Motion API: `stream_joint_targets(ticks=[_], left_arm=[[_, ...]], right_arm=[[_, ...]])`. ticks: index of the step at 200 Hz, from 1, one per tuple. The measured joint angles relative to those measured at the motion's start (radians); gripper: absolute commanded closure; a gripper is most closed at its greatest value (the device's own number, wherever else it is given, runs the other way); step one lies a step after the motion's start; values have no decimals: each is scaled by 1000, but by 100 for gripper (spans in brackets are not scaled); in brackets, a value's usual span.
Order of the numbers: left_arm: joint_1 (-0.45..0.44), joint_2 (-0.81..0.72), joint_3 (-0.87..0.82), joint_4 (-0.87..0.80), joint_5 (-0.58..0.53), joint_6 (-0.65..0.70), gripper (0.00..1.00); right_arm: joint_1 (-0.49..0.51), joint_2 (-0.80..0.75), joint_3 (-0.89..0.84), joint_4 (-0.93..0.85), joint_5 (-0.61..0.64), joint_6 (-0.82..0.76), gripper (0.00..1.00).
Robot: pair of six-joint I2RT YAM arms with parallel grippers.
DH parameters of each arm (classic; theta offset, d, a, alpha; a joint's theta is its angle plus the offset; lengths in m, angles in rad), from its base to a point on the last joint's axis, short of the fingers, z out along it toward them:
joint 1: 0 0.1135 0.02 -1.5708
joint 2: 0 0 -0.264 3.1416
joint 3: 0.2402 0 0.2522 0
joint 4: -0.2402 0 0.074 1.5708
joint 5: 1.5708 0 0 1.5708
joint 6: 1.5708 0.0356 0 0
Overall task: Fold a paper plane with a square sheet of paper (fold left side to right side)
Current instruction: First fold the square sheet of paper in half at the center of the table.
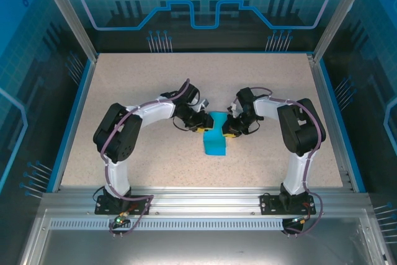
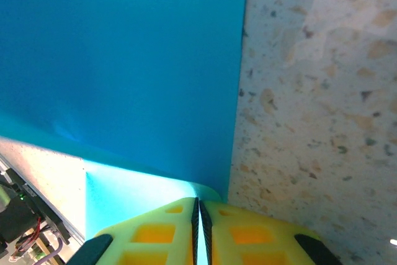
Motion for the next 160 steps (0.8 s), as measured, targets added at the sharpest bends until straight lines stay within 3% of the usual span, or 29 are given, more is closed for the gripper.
stream_joint_targets(ticks=[69, 160], left_arm=[[-8, 132, 59, -8, -34, 7, 64], [31, 66, -45, 9, -61, 13, 62]], right_arm=[[0, 2, 4, -6, 0, 0, 85], [2, 4, 7, -13, 8, -8, 86]])
